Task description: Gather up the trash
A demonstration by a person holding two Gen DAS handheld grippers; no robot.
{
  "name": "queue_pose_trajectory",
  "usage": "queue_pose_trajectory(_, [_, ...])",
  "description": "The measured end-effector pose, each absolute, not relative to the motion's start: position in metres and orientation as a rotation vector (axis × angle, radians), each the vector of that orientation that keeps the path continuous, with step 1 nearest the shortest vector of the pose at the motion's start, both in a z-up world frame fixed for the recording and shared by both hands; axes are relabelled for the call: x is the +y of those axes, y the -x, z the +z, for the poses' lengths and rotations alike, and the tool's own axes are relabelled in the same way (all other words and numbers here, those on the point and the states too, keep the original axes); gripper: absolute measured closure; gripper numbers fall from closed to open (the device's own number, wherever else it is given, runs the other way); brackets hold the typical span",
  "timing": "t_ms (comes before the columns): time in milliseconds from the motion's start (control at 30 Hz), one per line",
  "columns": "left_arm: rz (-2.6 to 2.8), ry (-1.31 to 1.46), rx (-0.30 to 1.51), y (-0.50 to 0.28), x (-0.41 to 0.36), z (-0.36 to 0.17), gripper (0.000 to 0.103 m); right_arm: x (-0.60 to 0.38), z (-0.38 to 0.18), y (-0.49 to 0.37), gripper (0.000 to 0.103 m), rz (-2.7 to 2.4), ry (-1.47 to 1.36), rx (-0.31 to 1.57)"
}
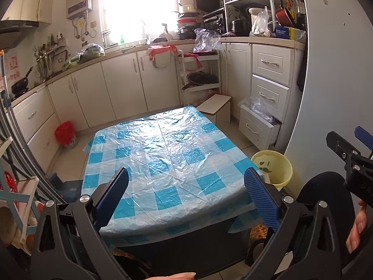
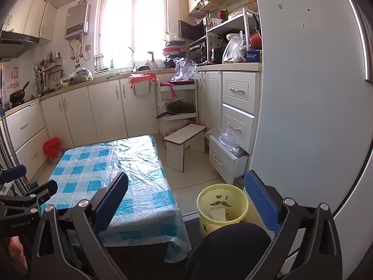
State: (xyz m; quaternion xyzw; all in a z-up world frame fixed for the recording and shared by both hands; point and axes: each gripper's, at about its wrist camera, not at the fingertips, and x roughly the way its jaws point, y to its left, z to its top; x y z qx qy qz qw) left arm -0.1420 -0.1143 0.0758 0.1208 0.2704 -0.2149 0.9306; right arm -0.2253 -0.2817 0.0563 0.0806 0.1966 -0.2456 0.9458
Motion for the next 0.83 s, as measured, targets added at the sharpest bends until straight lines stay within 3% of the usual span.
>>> queue_pose_trajectory(400, [-0.472,-0.203,0.511,0.147,-0.106,0.075,0.008,-0.281,0.054,0.227,0.007,-0.494,-0.169,0.403])
queue_pose_trajectory(833, [-0.371,-0.154,0.638,0.113,-0.072,0.056,0.008,-0.274,0.061,0.232,0.007,-0.491,-0.164,0.351])
